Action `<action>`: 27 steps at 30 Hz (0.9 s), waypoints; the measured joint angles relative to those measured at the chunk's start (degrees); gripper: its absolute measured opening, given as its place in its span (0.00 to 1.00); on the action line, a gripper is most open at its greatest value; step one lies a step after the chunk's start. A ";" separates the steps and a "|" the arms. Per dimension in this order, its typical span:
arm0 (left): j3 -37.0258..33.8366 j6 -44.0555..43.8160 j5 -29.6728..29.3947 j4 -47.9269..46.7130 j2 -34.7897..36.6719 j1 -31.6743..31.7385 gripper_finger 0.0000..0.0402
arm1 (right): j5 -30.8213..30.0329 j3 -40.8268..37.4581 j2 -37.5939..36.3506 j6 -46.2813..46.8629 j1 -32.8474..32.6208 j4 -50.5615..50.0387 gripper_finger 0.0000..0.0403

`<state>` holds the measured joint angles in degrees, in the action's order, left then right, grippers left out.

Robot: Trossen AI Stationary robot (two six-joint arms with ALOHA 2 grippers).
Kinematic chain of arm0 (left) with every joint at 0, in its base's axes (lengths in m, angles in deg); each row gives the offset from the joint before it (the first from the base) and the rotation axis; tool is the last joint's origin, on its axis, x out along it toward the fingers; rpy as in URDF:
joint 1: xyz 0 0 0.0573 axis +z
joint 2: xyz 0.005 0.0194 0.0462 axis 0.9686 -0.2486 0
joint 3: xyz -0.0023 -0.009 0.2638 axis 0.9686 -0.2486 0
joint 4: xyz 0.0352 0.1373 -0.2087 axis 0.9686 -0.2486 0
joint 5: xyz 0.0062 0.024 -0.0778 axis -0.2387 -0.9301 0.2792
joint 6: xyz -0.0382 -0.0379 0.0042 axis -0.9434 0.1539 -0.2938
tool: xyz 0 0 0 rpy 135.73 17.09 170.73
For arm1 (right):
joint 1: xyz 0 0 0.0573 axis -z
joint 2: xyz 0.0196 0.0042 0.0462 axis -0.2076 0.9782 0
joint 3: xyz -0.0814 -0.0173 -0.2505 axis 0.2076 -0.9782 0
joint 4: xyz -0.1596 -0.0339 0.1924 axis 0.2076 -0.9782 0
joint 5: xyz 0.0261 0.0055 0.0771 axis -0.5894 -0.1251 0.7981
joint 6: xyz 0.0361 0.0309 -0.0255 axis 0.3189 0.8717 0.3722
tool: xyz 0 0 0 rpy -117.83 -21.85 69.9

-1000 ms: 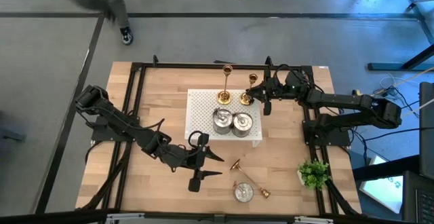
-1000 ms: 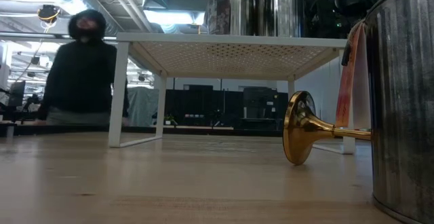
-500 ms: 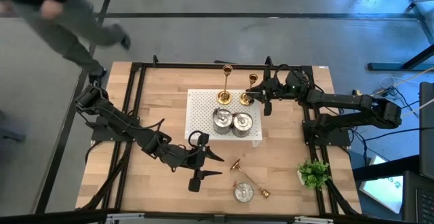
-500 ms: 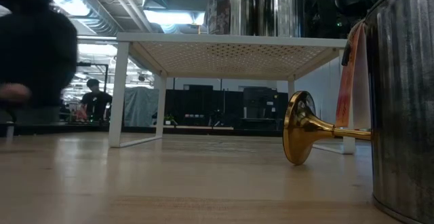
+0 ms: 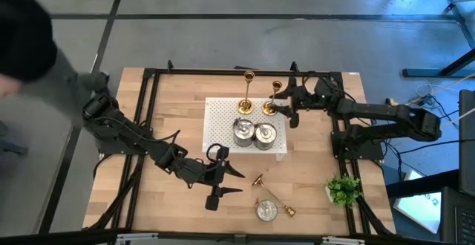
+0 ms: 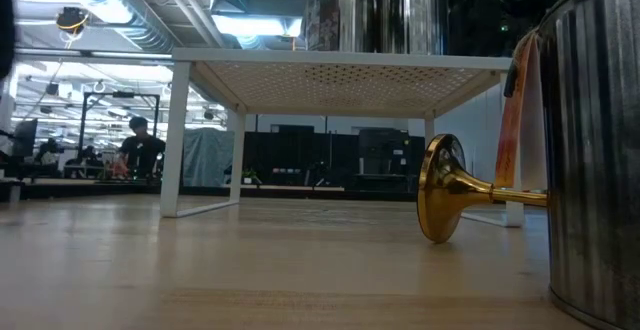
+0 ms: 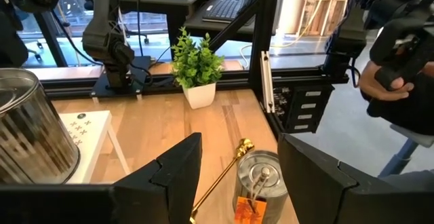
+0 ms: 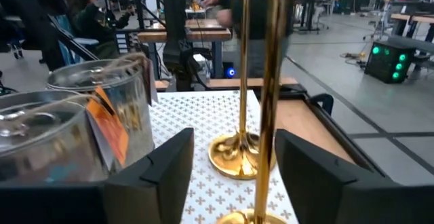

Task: Pick & Place candle stick holders
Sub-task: Put the left gold candle holder on the shelf aligned with the other gold candle holder, then put the silver scented candle on the shelf aligned with the other silver scented candles

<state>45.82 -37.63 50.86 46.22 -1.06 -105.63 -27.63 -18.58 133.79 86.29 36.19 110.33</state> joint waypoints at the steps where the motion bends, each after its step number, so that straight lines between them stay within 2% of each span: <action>1: 0.00 0.00 0.00 -0.12 0.00 0.00 0.47 | 0.00 0.00 -0.34 0.04 -0.09 -0.13 0.53; 13: 0.00 -0.43 0.00 -0.57 0.01 -0.74 0.47 | -0.29 0.00 -4.72 0.14 -1.33 -1.09 0.65; 16: 0.00 -0.42 0.00 -0.62 0.01 -0.86 0.47 | -4.77 0.00 -6.41 -0.23 -1.36 -2.71 0.66; 20: 0.00 -0.34 0.00 -0.69 0.01 -1.13 0.47 | -10.01 0.00 -9.22 -2.21 -1.38 -9.95 0.66; 27: 0.00 0.04 0.00 -0.86 0.01 -1.44 0.47 | -12.08 0.00 -16.88 -2.99 -1.39 -18.98 0.66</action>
<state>45.82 -37.59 50.86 45.37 -1.05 -107.07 -39.71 -18.58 116.91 83.30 34.80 91.35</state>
